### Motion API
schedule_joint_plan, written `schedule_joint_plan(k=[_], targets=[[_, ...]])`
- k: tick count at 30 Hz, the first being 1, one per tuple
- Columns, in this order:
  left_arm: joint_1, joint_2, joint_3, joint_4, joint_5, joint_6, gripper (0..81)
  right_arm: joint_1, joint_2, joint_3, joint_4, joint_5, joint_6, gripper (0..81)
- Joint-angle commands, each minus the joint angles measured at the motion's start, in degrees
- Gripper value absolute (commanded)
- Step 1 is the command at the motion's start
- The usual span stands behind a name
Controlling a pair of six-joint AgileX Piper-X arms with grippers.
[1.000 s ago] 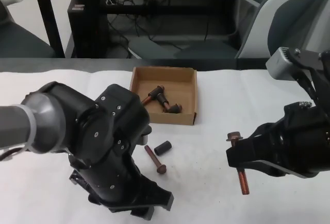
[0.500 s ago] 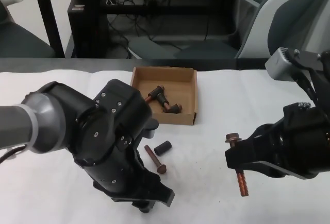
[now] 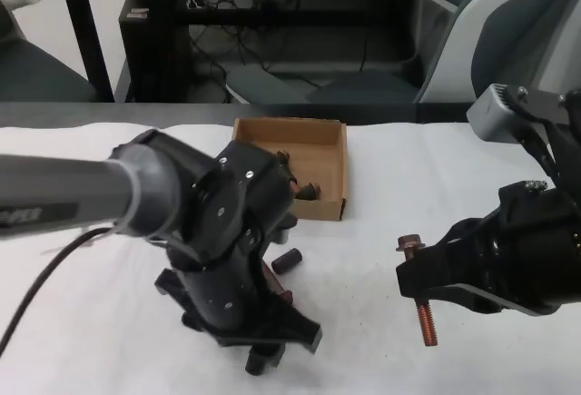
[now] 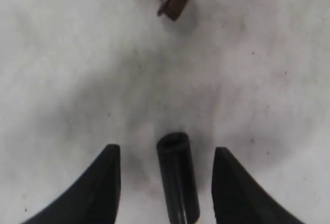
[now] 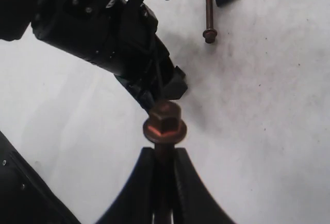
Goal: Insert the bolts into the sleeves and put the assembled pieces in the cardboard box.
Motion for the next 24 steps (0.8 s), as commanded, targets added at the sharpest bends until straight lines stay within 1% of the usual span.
schedule_joint_plan(k=[1,8,17,20,22,24], targets=[[-0.2,-0.11,-0.94,-0.21,-0.94,-0.36,53.9,0.13,-0.63,0.0,-0.75,-0.28,-0.43,0.6],[-0.1,-0.11,-0.94,0.19,-0.94,-0.36,53.9,0.0,-0.63,0.0,-0.75,-0.26,-0.43,0.6],[-0.1,0.12,-0.94,1.22,-0.94,-2.58,53.9,0.0,-0.63,0.0,-0.75,-0.26,-0.43,0.6],[-0.1,1.56,-0.94,0.85,0.74,-2.76,53.9,0.0,-0.63,0.0,-0.75,-0.26,-0.43,0.6],[-0.1,3.06,-0.94,1.27,4.46,-3.14,53.9,0.0,-0.63,0.0,-0.75,-0.26,-0.43,0.6],[-0.1,3.95,-0.94,1.69,5.02,-4.98,53.9,0.0,-0.63,0.0,-0.75,-0.26,-0.43,0.6]])
